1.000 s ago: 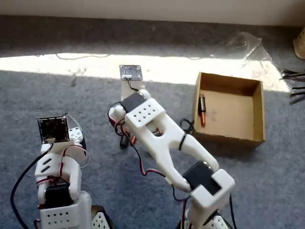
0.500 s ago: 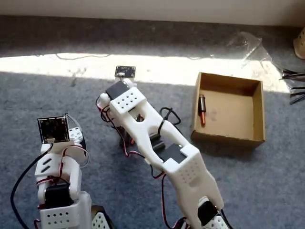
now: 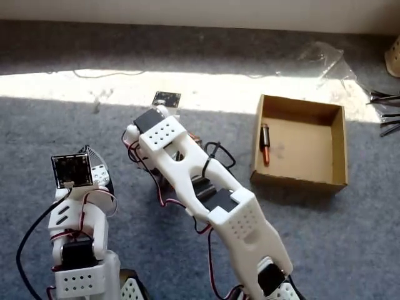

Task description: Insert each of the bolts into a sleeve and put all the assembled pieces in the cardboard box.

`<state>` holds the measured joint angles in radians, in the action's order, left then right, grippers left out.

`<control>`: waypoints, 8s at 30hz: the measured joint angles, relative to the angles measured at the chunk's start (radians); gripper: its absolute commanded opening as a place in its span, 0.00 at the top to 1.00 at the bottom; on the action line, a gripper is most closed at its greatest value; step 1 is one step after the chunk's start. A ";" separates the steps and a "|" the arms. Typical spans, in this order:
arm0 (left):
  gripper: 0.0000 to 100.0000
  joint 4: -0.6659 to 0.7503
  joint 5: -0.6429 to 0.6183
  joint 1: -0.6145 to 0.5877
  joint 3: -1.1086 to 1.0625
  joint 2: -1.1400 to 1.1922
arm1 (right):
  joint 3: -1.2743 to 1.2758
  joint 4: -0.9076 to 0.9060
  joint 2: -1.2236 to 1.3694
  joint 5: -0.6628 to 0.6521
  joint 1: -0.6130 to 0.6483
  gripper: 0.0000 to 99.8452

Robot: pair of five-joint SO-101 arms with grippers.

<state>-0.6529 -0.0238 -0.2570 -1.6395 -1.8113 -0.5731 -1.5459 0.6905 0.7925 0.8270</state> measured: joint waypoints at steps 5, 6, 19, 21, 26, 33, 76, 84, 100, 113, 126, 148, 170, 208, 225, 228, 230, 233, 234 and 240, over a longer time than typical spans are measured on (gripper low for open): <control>0.99 0.000 0.000 0.000 0.000 0.000 | 0.000 0.000 0.000 0.000 0.035 0.86; 0.99 0.000 0.000 0.000 0.000 0.000 | 0.000 0.000 0.000 0.000 0.035 0.86; 0.99 0.000 0.000 0.000 0.000 0.000 | -0.021 0.000 0.107 0.000 0.032 0.93; 0.99 0.000 0.000 0.000 0.000 0.000 | -0.021 -0.008 0.107 0.000 0.026 0.96; 0.99 0.000 0.000 0.000 0.000 0.000 | -0.021 -0.009 0.107 0.000 0.012 0.96; 0.99 0.000 0.000 0.000 0.000 0.000 | -0.048 -0.011 0.115 -0.043 0.011 0.98; 0.99 0.003 0.000 0.107 -0.031 0.000 | -0.158 -0.195 -0.276 -0.595 -0.216 1.00; 0.99 0.003 0.000 0.123 -0.031 0.000 | -0.144 -0.195 -0.448 -0.680 -0.233 1.00; 0.99 0.003 0.000 0.129 -0.031 0.000 | 0.278 -0.198 -1.054 -0.855 -0.305 1.00; 0.99 0.003 0.066 0.242 -0.025 0.000 | 1.065 0.204 -1.587 -0.921 -0.430 1.00; 0.99 0.003 0.135 0.328 0.074 0.000 | 1.642 0.528 -1.973 -0.916 -0.433 1.00; 0.99 -0.055 0.135 0.457 0.428 0.425 | 2.001 0.697 -2.397 -0.865 -0.433 1.00; 0.99 -0.055 -0.163 0.542 0.934 1.464 | 2.108 0.697 -2.515 -0.865 -0.437 1.00; 0.91 -0.308 -0.244 0.580 1.367 2.071 | 2.108 0.697 -2.515 -0.865 -0.436 1.00; 0.92 -0.308 -0.244 0.580 1.428 2.143 | 2.108 0.697 -2.515 -0.865 -0.436 1.00; 0.99 -0.308 -0.244 0.580 1.444 2.145 | 2.108 0.697 -2.515 -0.865 -0.436 1.00; 0.99 -0.308 -0.244 0.591 1.444 2.145 | 2.108 0.697 -2.515 -0.865 -0.436 1.00; 0.99 -0.308 -0.235 0.600 1.444 2.145 | 2.108 0.697 -2.515 -0.865 -0.436 1.00; 0.99 -0.308 -0.235 0.601 1.444 2.145 | 2.108 0.697 -2.515 -0.865 -0.436 1.00; 0.99 -0.308 -0.235 0.603 1.444 2.145 | 2.108 0.697 -2.515 -0.865 -0.436 1.00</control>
<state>-0.9613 -0.2585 0.3460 -0.1956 0.3337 1.5351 -0.8493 -1.8243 -0.0729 0.3913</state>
